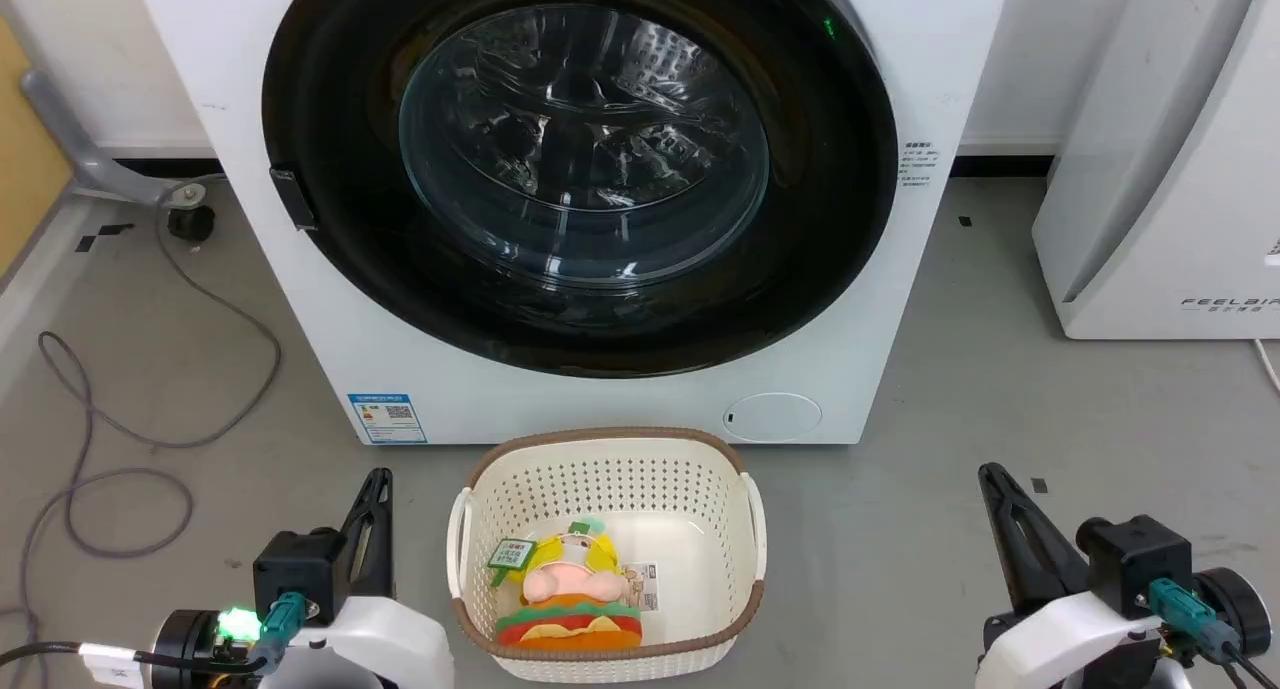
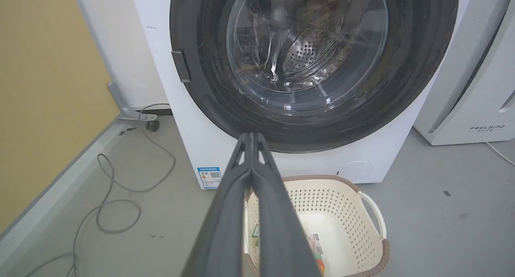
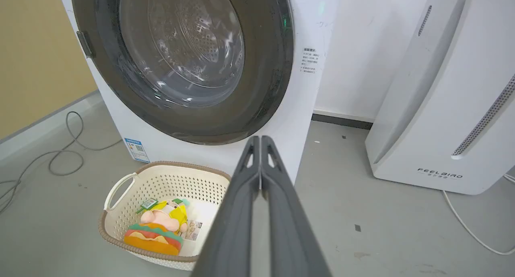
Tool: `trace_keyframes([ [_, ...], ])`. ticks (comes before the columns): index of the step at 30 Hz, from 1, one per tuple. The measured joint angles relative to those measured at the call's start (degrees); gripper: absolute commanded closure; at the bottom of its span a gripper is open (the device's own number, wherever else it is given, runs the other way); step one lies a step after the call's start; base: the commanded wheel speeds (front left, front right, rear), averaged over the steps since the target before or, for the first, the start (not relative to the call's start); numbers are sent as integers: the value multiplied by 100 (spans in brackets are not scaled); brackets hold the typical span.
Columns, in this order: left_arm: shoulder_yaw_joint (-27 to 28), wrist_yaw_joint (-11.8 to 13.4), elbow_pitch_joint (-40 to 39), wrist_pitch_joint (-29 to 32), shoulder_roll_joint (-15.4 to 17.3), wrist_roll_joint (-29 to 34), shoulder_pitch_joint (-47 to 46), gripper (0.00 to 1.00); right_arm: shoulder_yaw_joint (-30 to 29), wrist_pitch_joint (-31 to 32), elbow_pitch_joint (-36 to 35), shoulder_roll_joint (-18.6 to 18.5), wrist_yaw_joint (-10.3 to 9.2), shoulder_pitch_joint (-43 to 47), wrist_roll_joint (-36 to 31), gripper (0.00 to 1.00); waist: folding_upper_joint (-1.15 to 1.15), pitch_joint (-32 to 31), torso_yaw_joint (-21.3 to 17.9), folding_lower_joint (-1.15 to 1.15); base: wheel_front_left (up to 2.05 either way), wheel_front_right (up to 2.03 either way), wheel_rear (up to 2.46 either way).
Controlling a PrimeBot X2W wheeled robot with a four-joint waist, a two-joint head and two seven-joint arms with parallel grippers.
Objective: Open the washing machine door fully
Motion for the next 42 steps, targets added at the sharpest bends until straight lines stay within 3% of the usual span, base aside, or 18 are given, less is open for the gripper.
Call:
trace_keyframes([
  [20, -1, 0, 0, 0, 0, 0, 0, 100, 0, 0, 0, 0, 0, 0, 0, 100, 0, 0, 0, 0, 0, 0, 0],
  [21, -1, 2, 1, 0, 0, 0, 2, 0, 0, 0, 1, 0, 0, 2, 2, 0, 0, 0, 0, 0, 0, 0, 0],
  [32, -92, 10, 74, -62, -2, -2, 4, 0, 5, -60, 85, 0, -1, 4, 103, 0, 0, 4, -8, 0, 0, 0, 0],
  [33, -92, 10, 74, -62, -2, -2, 4, 0, 5, -60, 85, 0, -1, 4, 103, 78, 0, 4, -8, 0, 0, 0, 0],
  [34, -111, 11, 100, -79, -2, -2, 3, 0, 7, -89, 107, 0, -1, 4, 136, 100, 0, 5, -9, 0, 0, 0, 0],
  [42, -172, 16, 165, -164, -3, -9, 1, 0, 4, -166, 165, 0, -1, 3, 616, 100, 0, 9, -16, 0, 0, 0, 0],
])
